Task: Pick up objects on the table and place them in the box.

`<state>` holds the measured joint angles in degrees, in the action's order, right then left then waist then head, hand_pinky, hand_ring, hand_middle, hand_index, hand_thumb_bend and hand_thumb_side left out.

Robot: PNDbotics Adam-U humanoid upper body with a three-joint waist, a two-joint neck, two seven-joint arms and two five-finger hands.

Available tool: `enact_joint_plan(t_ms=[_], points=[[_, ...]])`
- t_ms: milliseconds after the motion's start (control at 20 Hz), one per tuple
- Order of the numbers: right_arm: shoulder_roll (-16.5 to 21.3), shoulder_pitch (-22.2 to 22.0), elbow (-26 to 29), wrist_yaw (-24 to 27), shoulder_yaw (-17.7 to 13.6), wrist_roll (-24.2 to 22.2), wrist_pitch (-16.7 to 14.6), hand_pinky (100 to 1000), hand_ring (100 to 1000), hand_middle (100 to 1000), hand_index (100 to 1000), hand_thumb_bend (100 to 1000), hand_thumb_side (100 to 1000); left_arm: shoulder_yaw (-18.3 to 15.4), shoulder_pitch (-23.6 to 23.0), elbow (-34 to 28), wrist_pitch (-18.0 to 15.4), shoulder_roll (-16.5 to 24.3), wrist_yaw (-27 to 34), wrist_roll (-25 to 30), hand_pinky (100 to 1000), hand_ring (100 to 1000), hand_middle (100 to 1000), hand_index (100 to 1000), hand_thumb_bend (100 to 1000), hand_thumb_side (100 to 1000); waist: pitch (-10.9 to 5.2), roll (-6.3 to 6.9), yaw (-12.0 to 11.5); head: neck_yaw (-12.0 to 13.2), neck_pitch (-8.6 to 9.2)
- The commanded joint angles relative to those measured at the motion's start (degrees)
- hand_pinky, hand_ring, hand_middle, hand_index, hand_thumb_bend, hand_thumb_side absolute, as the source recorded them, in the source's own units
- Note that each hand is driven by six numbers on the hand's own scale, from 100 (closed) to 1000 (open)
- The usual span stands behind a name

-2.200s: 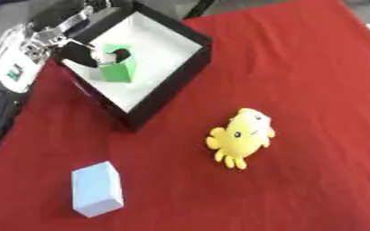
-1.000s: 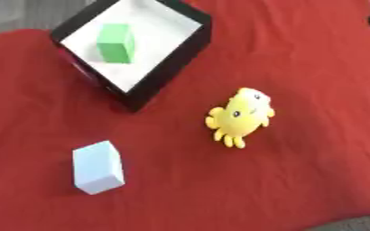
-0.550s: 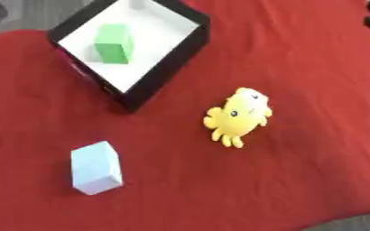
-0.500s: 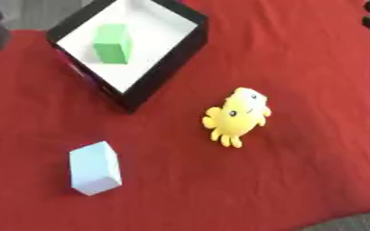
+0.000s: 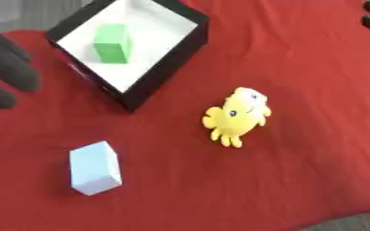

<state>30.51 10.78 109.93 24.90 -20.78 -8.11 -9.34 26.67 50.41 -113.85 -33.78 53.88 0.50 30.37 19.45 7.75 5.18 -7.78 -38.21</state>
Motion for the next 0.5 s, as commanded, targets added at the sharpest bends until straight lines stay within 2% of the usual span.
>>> enact_joint_plan(t_ms=[50, 300, 500], points=[[1.71, 0.18, 0.37, -0.37, -0.21, -0.24, -0.28, 910, 873, 847, 963, 100, 594, 0.2, 1.69, -0.74, -15.96, 0.18, -0.4, 17.68, 849, 822, 809, 894, 362, 387, -2.16, -0.66, -0.1, -0.14, -0.44], [1.7, 0.22, 0.32, -0.27, -0.12, -0.41, -0.22, 909, 870, 845, 962, 100, 594, 1.64, 3.44, -0.74, -16.5, -2.82, -2.58, 21.09, 856, 832, 815, 889, 423, 333, -2.32, -0.7, -0.05, 0.21, -0.76], [1.63, 0.39, 0.4, -0.09, 0.01, -0.63, -0.11, 908, 868, 843, 961, 100, 594, 3.78, 4.36, -0.05, -17.7, -4.72, -5.82, 21.57, 857, 829, 824, 889, 476, 284, -2.33, -0.71, 0.14, 0.59, -0.88]])
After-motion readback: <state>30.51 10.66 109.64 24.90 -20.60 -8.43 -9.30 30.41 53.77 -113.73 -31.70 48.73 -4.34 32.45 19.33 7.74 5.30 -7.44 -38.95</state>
